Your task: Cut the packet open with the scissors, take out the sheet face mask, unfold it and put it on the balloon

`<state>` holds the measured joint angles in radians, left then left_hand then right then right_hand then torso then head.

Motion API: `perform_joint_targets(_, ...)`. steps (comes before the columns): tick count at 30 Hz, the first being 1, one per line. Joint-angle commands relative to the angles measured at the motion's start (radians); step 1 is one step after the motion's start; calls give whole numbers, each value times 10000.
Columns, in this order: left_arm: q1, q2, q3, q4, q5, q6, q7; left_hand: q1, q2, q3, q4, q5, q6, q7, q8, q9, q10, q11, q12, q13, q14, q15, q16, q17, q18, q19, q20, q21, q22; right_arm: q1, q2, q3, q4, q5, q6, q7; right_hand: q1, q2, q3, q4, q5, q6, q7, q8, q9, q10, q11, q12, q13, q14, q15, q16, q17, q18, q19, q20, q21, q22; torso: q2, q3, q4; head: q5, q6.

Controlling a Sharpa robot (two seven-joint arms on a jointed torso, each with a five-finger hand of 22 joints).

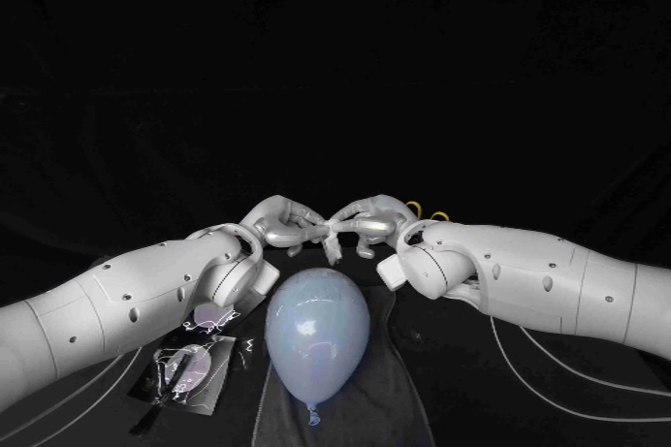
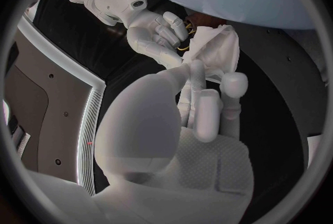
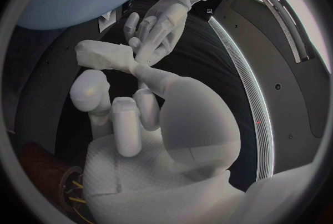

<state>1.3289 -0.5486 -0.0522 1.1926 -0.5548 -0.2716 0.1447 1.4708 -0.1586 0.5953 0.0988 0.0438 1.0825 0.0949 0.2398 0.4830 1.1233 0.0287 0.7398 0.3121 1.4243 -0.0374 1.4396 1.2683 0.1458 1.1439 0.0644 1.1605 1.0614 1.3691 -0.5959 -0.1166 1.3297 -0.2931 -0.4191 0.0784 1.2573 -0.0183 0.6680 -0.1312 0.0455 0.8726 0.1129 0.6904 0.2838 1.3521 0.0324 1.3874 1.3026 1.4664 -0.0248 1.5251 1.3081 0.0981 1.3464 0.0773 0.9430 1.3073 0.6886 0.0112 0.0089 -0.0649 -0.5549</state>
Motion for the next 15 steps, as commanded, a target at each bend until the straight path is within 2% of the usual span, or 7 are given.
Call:
perform_joint_targets(1, 5, -3, 15, 22, 80, -349, 246, -196, -116, 429, -132, 59, -72, 17, 267, 1147, 182, -86, 100, 120, 115, -2, 66, 30, -138, 128, 7, 115, 119, 6, -47, 7, 30, -133, 41, 42, -93, 29, 82, 3, 31, 69, -23, 68, 15, 89, 11, 55, 16, 599, -62, 68, 1245, 125, 38, -31, 46, 1174, 2, 3, 2, 3, 3)
perform_joint_targets(8, 5, -78, 15, -17, 51, -533, 288, -674, -293, 1149, -429, 90, -147, 3, 464, 1564, 227, -105, 283, 394, 192, -16, 169, 68, -175, 271, -3, 332, 354, 7, -211, 6, 130, -142, -114, 133, -99, 29, 88, 0, 31, 70, -24, 72, 17, 89, 11, 55, 18, 599, -62, 68, 1245, 125, 39, -31, 50, 1175, -6, 1, -4, 6, -4)
perform_joint_targets(15, 5, -194, 15, -51, -9, -653, 298, -823, -329, 1347, -534, 114, -167, -3, 522, 1706, 244, -112, 346, 494, 219, -22, 205, 88, -186, 314, -9, 395, 423, 11, -430, 6, 144, -166, -235, 153, -106, 28, 99, -9, 31, 70, -26, 80, 20, 100, 8, 65, 32, 608, -64, 75, 1272, 117, 56, -32, 98, 1185, -3, 0, -4, 22, -13)
